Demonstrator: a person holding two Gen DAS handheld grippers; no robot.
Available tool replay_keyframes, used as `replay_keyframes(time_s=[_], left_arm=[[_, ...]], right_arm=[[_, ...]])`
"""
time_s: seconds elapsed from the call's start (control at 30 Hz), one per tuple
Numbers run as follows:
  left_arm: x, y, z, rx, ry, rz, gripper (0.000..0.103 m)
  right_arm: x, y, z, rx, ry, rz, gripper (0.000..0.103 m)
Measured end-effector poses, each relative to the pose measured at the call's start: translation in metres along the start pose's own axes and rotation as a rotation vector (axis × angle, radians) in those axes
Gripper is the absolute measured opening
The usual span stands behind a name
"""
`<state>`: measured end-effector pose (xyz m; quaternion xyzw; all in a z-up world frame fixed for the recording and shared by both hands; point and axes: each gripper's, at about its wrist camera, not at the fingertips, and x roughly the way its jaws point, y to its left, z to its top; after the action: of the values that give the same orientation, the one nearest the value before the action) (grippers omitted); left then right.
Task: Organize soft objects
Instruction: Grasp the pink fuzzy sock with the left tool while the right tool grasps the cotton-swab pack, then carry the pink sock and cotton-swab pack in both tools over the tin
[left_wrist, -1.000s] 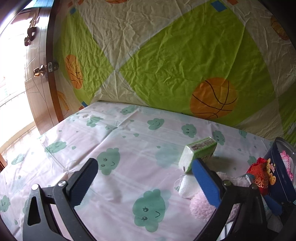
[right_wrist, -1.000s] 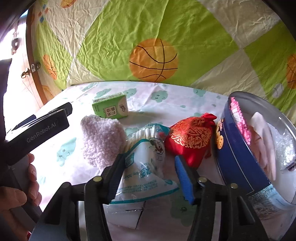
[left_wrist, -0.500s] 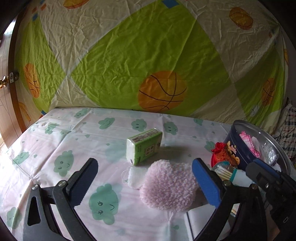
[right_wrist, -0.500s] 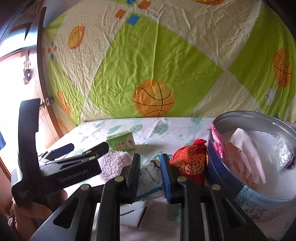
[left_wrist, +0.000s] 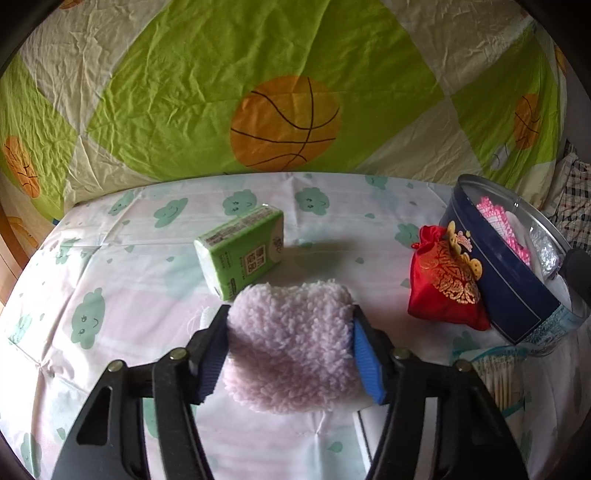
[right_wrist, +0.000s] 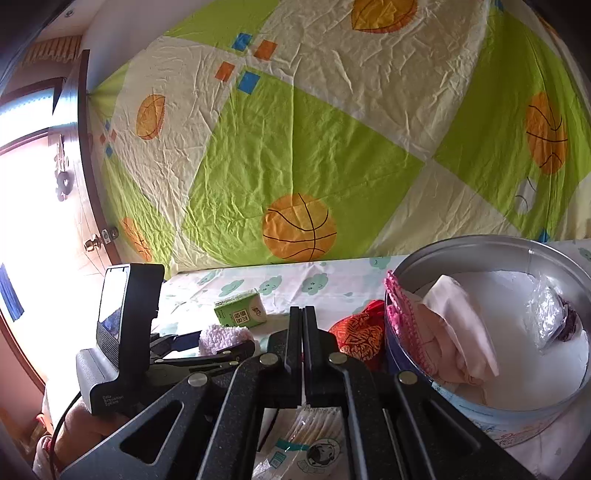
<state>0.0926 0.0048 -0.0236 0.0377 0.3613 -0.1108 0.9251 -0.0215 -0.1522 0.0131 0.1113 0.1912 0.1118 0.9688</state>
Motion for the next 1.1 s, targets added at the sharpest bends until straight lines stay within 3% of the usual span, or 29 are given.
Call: replay_keyframes(time_s=[0.13,0.2,0.27,0.33,0.4,0.5,0.6,0.73,0.77,0.8,0.97,1.1], left_arm=[[-0.007,-0.001,0.000,0.005,-0.035,0.002,0.040],[-0.010,0.002,0.000,-0.011,-0.051,0.006,0.037],[-0.014,0.005,0.000,-0.028,-0.073,0.016,0.035],[-0.020,0.008,-0.001,-0.041,-0.103,0.021,0.035],[-0.024,0.011,-0.002,-0.056,-0.128,0.021,0.035],[-0.029,0.017,-0.003,-0.082,-0.154,0.017,0.035],[-0.033,0.021,-0.004,-0.114,-0.180,0.004,0.035],[-0.038,0.023,-0.005,-0.142,-0.218,-0.009,0.035],[-0.039,0.024,-0.006,-0.144,-0.226,-0.009,0.035],[-0.039,0.024,-0.006,-0.146,-0.228,-0.009,0.035],[-0.041,0.029,-0.006,-0.171,-0.246,-0.018,0.035],[-0.045,0.032,-0.008,-0.191,-0.281,-0.008,0.035]], right_arm=[[0.000,-0.008,-0.004,0.013,0.058,0.012,0.002],[-0.002,-0.008,-0.011,-0.017,0.090,-0.006,0.003],[-0.004,-0.008,-0.021,-0.038,0.132,-0.012,0.014],[-0.002,-0.007,-0.031,-0.036,0.194,-0.009,0.055],[-0.003,-0.007,-0.038,-0.011,0.226,-0.003,0.072],[-0.006,-0.009,-0.041,0.031,0.242,-0.031,0.072],[0.005,-0.010,-0.049,0.035,0.329,-0.100,0.072],[0.029,-0.006,-0.064,0.044,0.461,-0.056,0.067],[0.031,-0.004,-0.064,0.036,0.463,-0.059,0.060],[0.033,-0.001,-0.064,0.030,0.460,-0.051,0.044],[0.033,0.001,-0.062,0.024,0.457,-0.015,0.034],[0.009,0.004,-0.050,-0.021,0.333,0.015,0.032]])
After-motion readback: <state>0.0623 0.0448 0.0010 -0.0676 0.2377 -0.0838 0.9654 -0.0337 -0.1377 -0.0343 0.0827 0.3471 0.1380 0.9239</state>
